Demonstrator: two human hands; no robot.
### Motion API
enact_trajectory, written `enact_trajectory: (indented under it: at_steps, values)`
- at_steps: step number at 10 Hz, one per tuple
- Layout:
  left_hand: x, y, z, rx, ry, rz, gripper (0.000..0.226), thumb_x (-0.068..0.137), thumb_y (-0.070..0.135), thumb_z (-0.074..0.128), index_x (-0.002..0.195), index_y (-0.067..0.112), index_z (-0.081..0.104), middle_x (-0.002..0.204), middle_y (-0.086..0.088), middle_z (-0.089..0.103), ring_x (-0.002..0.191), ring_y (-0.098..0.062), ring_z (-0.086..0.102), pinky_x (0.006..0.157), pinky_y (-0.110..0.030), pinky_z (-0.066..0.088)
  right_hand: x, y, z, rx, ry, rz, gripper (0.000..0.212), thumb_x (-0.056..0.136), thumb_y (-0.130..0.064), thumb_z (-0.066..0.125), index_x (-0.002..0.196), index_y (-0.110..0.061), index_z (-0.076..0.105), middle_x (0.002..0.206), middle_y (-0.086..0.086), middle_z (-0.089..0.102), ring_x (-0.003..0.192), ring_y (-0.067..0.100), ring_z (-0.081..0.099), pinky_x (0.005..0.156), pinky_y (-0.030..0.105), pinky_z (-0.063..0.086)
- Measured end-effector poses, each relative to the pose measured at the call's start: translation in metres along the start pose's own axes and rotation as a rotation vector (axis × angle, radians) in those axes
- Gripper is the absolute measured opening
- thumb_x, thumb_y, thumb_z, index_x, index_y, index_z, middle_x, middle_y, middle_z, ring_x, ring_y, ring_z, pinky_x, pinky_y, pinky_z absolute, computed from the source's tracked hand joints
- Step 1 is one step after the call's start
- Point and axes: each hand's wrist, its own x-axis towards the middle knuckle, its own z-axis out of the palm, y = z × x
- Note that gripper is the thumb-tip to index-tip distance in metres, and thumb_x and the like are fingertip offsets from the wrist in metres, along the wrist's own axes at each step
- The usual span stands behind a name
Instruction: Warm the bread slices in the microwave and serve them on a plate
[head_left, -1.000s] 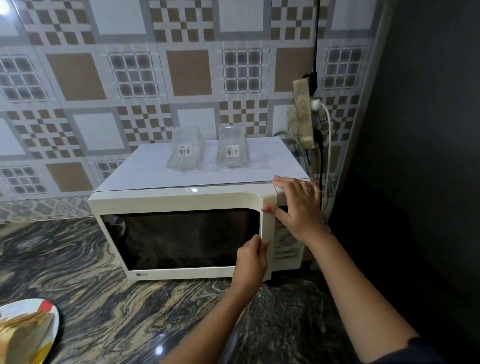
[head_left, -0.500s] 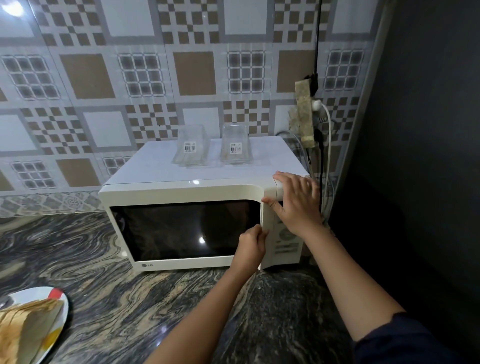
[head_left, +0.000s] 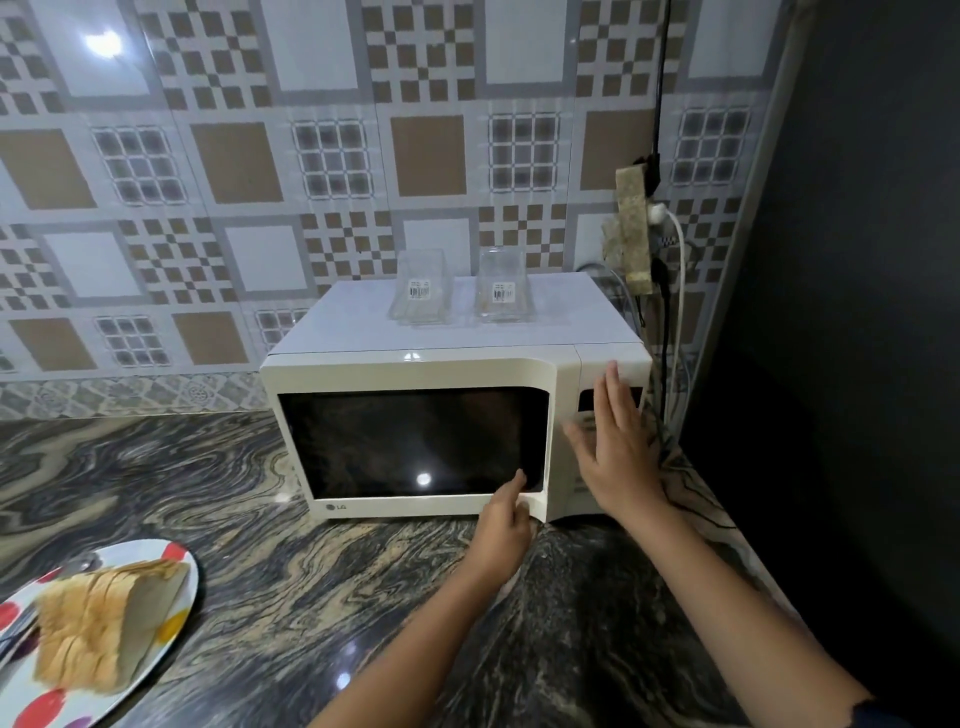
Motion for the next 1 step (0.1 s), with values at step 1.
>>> enact_trajectory:
  at_steps: [1]
  values:
    - [-0.0395,-0.0364,-0.0026,0.168,-0.060,-0.061,0.053,0.098,0.015,0.039,0.148,0.012,0.022,0.155,-0.006,0.023,0.143,-0.016,0.020,0.117,-0.024,0.015,-0.0607,0.0097,0.0220,0.007,-0.243,0.184,0.072,0.096,-0.053,0.024,0.150,-0.011,0.000,0.158,0.001,-0.012,0.146,0.015,-0.008,0.116,0.027,-0.003]
